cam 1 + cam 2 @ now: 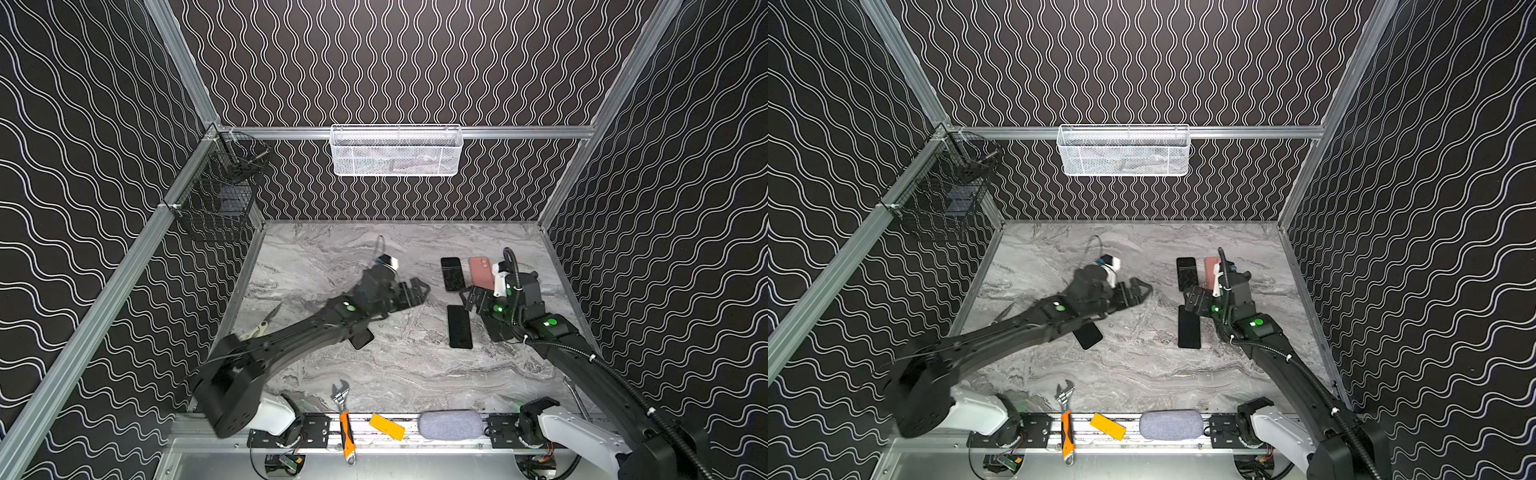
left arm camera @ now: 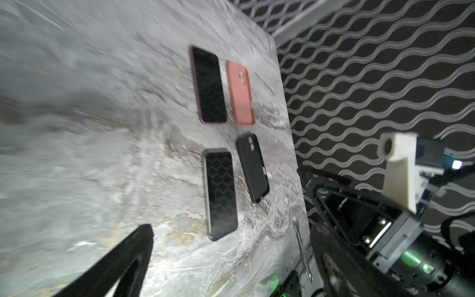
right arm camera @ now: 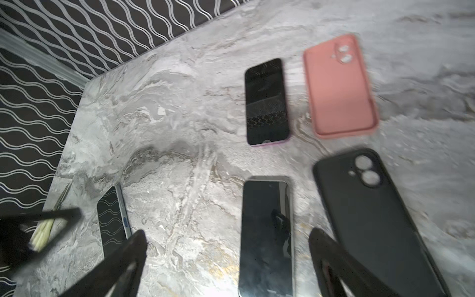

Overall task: Take the phone out of the phone case
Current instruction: Place the phone at the center of the table, then pick up the phone from the center of the table.

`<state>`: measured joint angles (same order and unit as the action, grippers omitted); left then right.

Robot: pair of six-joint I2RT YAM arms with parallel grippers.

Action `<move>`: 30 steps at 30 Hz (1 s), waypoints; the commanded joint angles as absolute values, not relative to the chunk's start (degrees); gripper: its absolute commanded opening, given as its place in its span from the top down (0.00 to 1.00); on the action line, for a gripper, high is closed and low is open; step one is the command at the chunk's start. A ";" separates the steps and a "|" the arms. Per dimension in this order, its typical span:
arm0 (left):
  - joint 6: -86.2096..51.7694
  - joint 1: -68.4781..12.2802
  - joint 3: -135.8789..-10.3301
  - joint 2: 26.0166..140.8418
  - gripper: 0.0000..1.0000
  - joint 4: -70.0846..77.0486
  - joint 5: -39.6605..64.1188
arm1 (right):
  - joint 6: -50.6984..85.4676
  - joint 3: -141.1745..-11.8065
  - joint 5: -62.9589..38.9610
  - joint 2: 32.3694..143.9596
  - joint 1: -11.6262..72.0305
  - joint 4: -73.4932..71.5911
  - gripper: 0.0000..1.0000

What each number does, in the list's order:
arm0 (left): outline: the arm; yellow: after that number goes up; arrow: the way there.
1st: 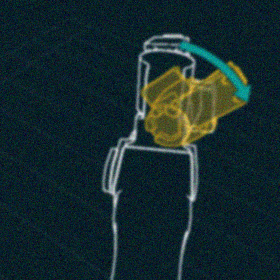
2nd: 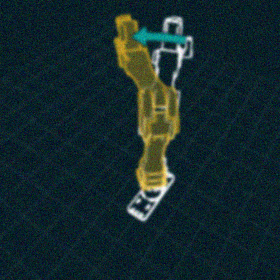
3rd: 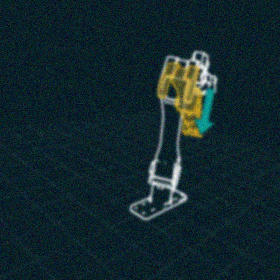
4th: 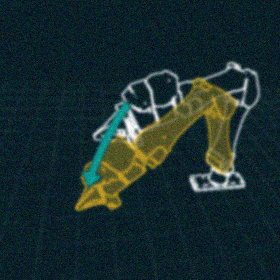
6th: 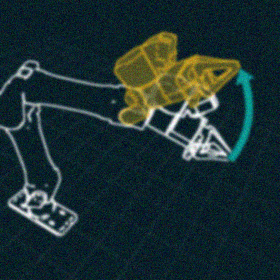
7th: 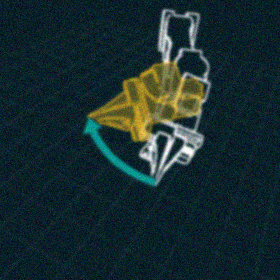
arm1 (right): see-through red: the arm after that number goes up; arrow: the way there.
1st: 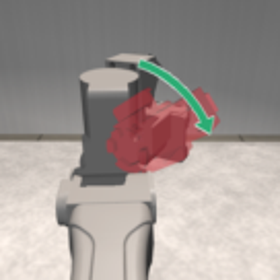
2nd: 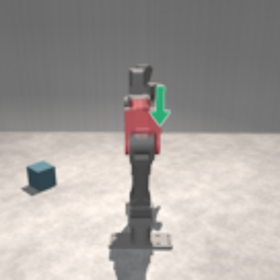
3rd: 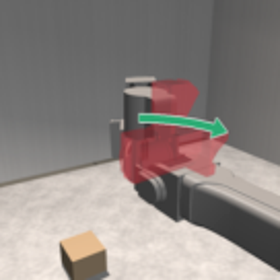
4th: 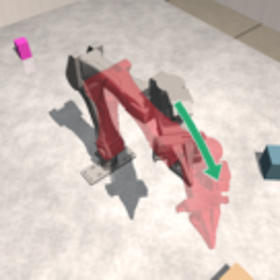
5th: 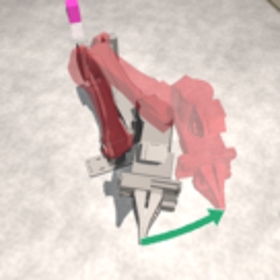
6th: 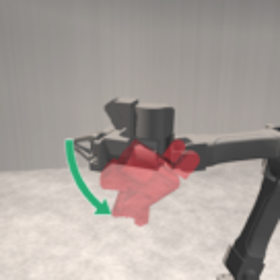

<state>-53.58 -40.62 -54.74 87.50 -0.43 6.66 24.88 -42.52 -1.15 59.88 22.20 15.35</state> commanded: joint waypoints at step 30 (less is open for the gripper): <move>-27.20 22.38 -54.40 78.50 0.01 -26.66 30.83 | 21.77 -80.25 9.56 113.86 62.25 13.24 0.01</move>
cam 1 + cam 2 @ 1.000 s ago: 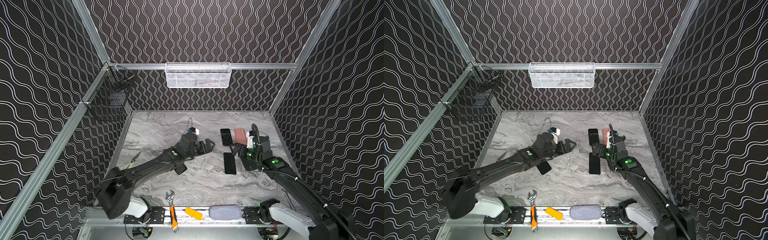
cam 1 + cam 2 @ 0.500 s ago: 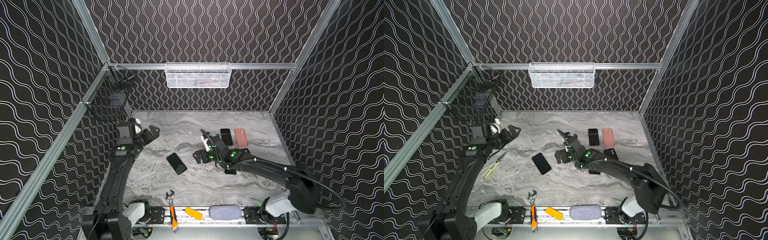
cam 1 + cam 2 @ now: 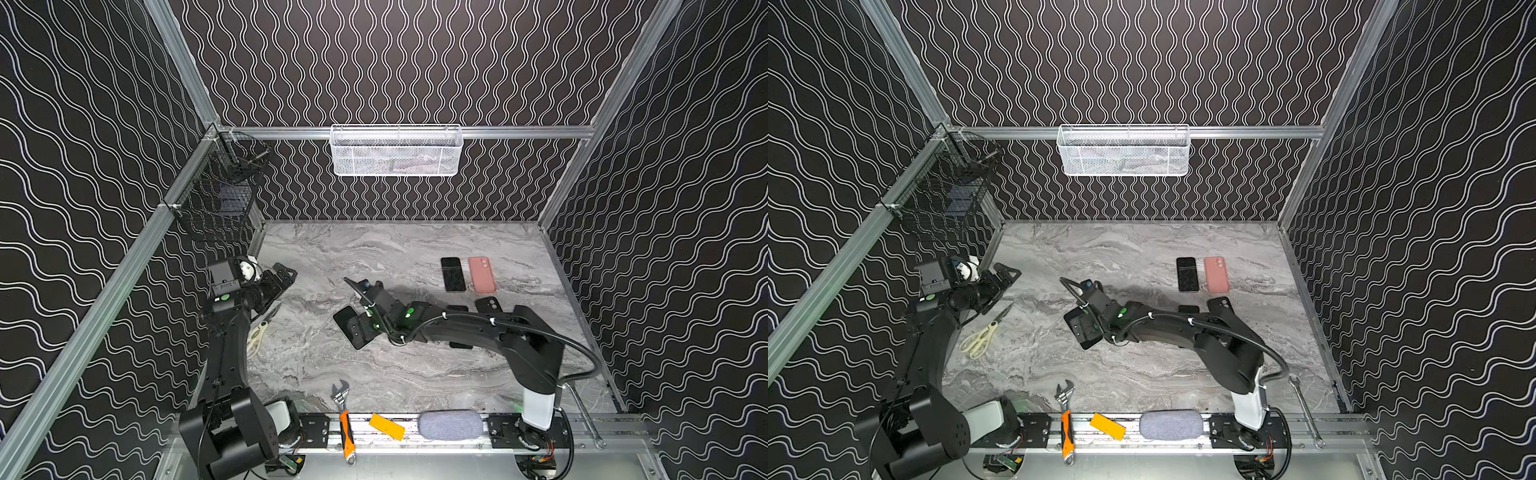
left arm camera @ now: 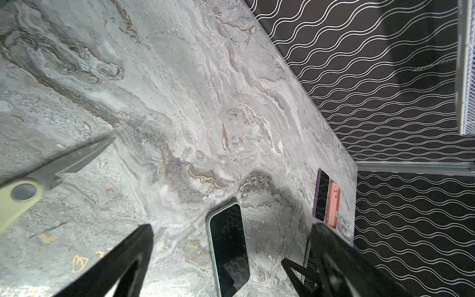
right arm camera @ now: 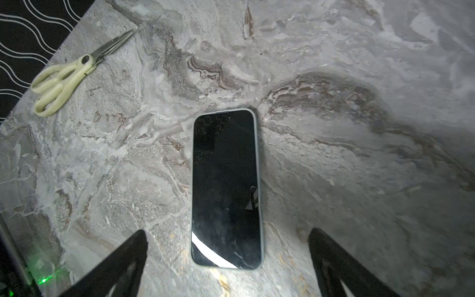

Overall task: Take the phone out of the phone case
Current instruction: Pick up the phone from the center of the table.

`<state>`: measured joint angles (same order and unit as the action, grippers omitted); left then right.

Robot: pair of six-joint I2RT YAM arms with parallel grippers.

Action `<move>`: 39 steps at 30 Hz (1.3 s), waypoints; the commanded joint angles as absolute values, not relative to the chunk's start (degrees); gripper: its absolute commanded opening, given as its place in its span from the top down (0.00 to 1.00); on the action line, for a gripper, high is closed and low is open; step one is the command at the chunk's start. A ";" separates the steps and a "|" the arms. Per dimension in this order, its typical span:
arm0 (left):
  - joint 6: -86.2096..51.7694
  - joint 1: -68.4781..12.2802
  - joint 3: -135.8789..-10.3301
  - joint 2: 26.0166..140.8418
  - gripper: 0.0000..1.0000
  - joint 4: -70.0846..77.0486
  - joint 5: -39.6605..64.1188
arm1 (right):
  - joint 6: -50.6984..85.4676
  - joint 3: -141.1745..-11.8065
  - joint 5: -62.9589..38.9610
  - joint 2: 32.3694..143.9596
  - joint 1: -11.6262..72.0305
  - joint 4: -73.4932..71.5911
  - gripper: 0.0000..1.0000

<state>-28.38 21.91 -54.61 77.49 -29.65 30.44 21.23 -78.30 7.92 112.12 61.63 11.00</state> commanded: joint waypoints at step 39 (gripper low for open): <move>-30.32 26.95 -50.47 79.59 0.01 -19.99 39.42 | 20.83 -89.87 17.05 126.57 66.53 27.25 0.06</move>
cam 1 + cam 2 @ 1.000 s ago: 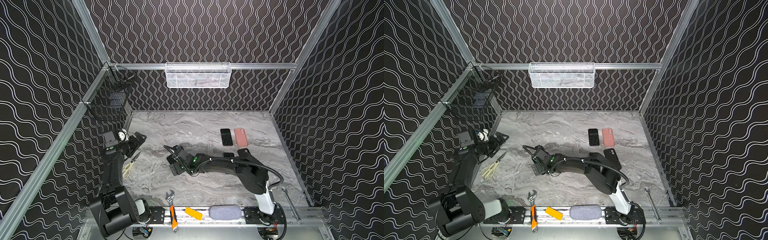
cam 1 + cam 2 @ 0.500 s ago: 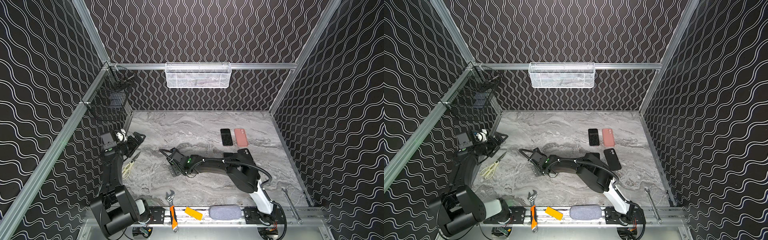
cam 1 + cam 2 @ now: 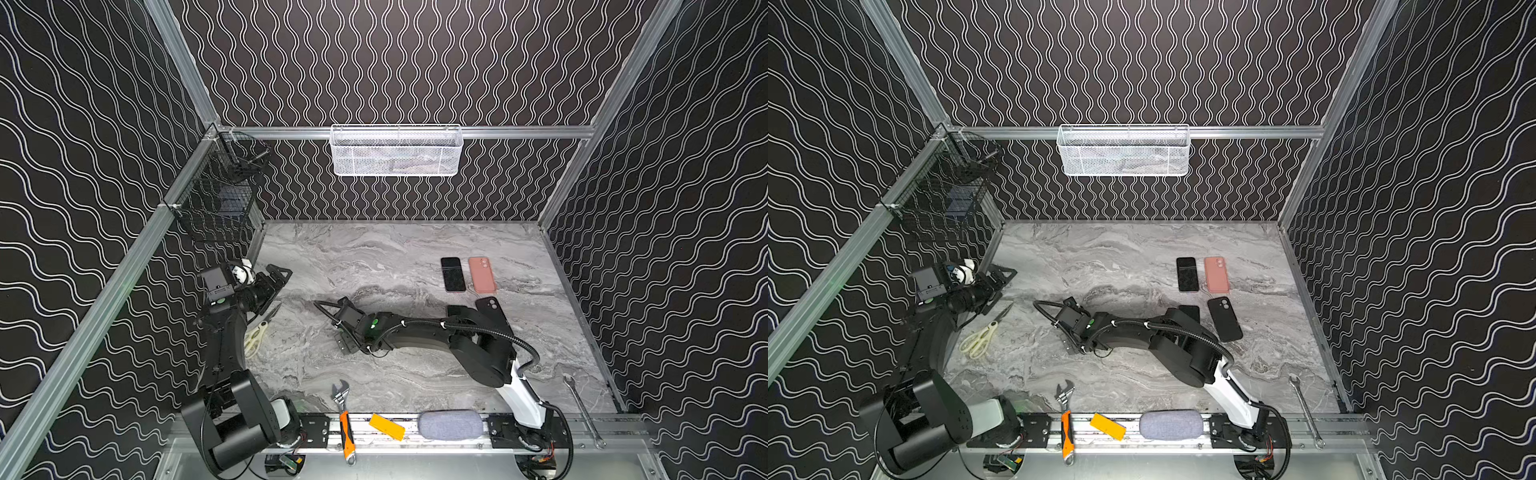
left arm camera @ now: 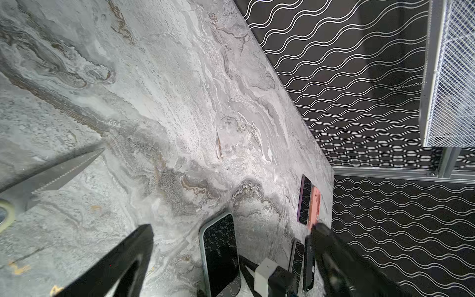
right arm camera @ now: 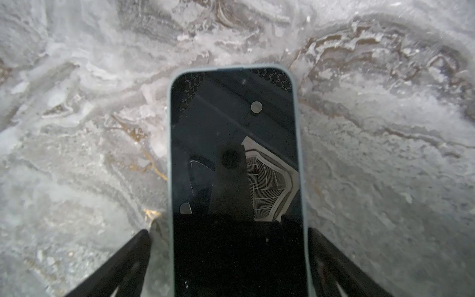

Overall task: Take the phone out of the phone case
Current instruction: Pick up the phone from the center of the table.

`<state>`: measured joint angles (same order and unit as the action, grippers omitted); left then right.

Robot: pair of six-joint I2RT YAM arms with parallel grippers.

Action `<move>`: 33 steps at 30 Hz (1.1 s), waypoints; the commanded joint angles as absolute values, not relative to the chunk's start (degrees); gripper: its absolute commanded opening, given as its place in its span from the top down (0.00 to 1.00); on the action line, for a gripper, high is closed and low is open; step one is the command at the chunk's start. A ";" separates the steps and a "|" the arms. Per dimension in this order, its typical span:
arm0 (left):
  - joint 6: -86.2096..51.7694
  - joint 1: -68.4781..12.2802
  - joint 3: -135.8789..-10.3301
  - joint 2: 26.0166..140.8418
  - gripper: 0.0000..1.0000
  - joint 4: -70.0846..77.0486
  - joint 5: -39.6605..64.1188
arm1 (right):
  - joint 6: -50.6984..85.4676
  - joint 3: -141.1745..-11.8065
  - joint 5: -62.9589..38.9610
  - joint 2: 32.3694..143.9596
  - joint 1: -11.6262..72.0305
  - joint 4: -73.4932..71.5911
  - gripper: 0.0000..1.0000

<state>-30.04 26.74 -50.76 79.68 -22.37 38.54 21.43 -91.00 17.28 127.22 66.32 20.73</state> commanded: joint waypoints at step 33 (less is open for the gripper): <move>-35.74 19.47 -40.69 78.64 0.01 -13.14 42.05 | 15.98 -81.34 14.56 121.57 64.90 20.38 0.41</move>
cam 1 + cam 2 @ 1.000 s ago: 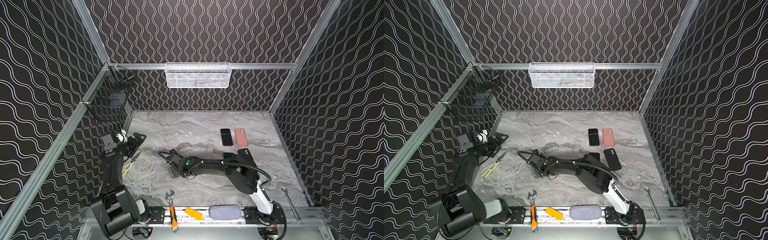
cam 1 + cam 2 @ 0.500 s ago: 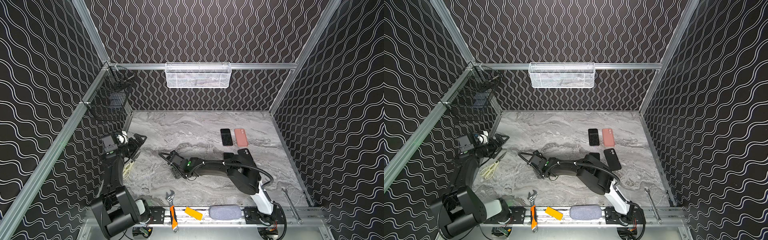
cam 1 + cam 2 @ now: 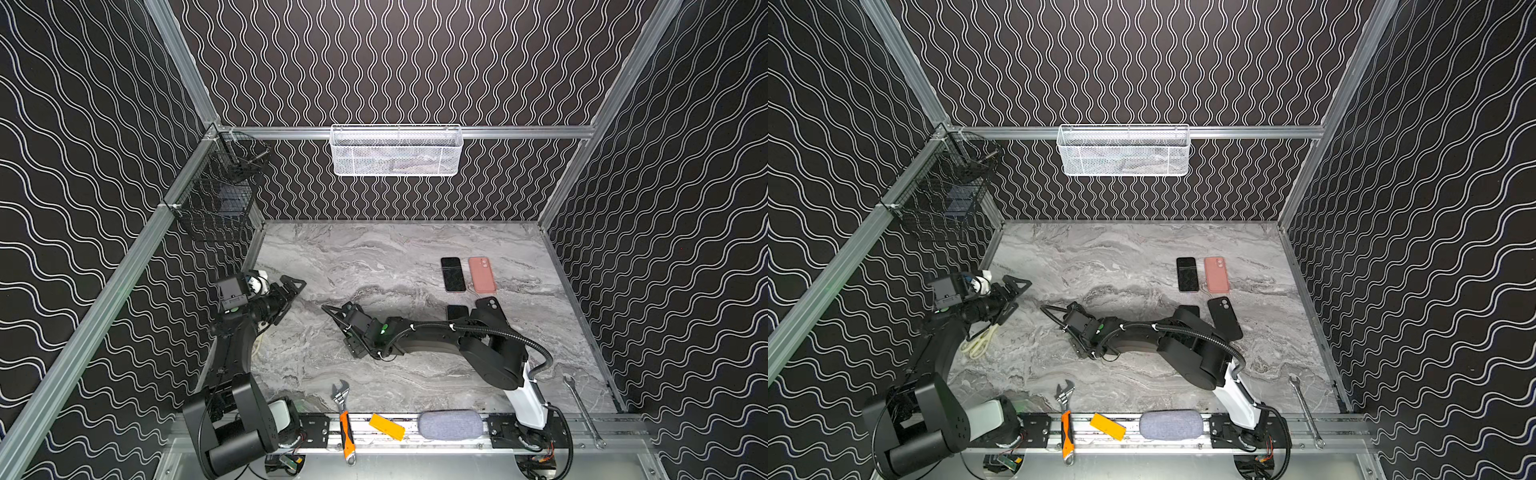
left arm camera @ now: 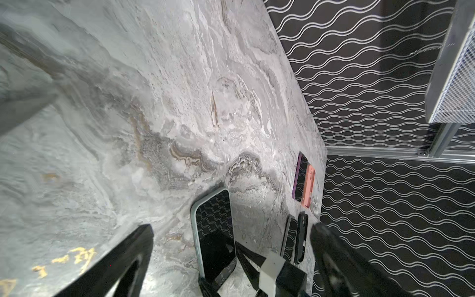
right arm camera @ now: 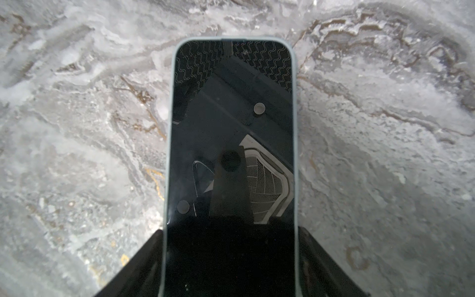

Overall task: Take the phone out of the phone case
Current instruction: Pick up the phone from the center of the table.

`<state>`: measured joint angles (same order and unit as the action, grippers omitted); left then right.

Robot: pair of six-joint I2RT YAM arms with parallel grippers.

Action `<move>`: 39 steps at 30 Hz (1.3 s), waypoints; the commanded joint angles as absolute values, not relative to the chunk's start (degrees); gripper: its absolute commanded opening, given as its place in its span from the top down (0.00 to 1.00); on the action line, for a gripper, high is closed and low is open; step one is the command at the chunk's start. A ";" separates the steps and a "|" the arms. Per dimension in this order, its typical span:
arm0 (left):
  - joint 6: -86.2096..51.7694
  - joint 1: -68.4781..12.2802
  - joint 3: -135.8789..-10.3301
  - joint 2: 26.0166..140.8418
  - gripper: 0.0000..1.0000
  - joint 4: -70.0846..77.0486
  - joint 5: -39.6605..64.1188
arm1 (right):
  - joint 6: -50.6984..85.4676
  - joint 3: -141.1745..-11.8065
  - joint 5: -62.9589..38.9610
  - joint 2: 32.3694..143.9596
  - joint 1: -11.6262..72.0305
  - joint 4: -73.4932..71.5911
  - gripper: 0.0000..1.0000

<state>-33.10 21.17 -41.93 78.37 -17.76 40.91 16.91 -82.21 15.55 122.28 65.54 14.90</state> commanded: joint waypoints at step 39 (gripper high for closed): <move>-50.02 -7.37 -33.83 93.11 0.10 9.94 38.43 | 21.21 -66.99 -1.36 105.98 53.45 7.17 0.44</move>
<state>-48.18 -6.81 -34.02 92.40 5.67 38.17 20.12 -67.18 1.17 107.31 53.84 11.07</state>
